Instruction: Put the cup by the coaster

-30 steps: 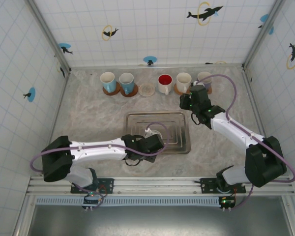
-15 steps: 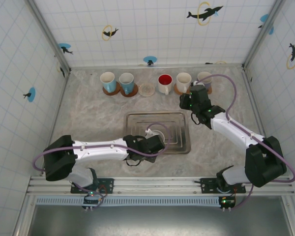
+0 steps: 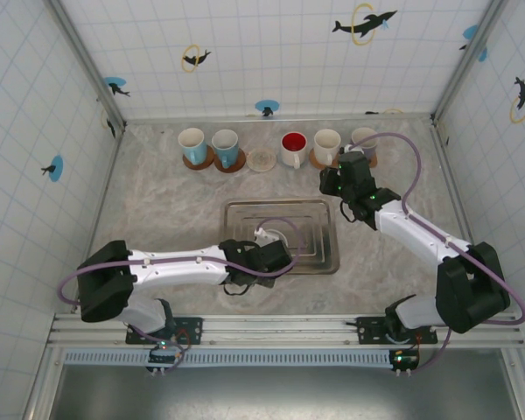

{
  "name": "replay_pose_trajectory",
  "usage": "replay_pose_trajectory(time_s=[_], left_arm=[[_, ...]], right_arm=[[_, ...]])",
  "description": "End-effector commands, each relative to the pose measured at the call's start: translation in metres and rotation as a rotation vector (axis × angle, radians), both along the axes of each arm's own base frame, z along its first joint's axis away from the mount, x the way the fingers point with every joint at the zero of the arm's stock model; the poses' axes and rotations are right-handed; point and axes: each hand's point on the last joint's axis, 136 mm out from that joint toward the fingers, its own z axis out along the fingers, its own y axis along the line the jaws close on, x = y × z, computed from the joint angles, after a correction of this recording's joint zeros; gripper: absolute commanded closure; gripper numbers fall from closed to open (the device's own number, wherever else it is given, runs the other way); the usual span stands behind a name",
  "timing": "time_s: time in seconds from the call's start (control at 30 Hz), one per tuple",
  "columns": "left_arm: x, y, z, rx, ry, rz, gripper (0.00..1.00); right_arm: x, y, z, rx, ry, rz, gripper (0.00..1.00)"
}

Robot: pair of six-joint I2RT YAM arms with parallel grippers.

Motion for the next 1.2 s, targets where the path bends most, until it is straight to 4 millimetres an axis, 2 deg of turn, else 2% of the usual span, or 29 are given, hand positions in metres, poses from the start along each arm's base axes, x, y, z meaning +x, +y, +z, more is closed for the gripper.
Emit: replay_pose_trajectory(time_s=[0.0,0.27,0.47,0.97,1.1,1.13,1.17], left_arm=[[0.017,-0.009,0.034,-0.081,-0.098,0.054,1.0],[0.03,-0.004,0.05,-0.114,-0.121,0.089,1.0],[0.051,-0.001,0.067,-0.14,-0.156,0.104,1.0],[0.142,0.007,0.11,-0.178,-0.266,0.157,1.0],[0.166,0.005,0.115,-0.185,-0.273,0.155,1.0],[0.169,0.007,0.109,-0.172,-0.263,0.151,1.0],[0.179,0.003,0.121,-0.186,-0.28,0.154,1.0]], right_arm=[[-0.002,-0.004,0.014,0.029,-0.052,-0.008,0.5],[-0.007,-0.004,0.02,0.05,-0.068,0.002,0.5],[-0.011,-0.004,0.023,0.062,-0.08,0.011,0.5],[-0.016,-0.002,0.028,0.073,-0.094,0.038,0.5],[-0.016,-0.003,0.027,0.068,-0.093,0.037,0.5],[-0.015,-0.004,0.028,0.068,-0.093,0.035,0.5],[-0.015,-0.005,0.028,0.068,-0.094,0.031,0.5]])
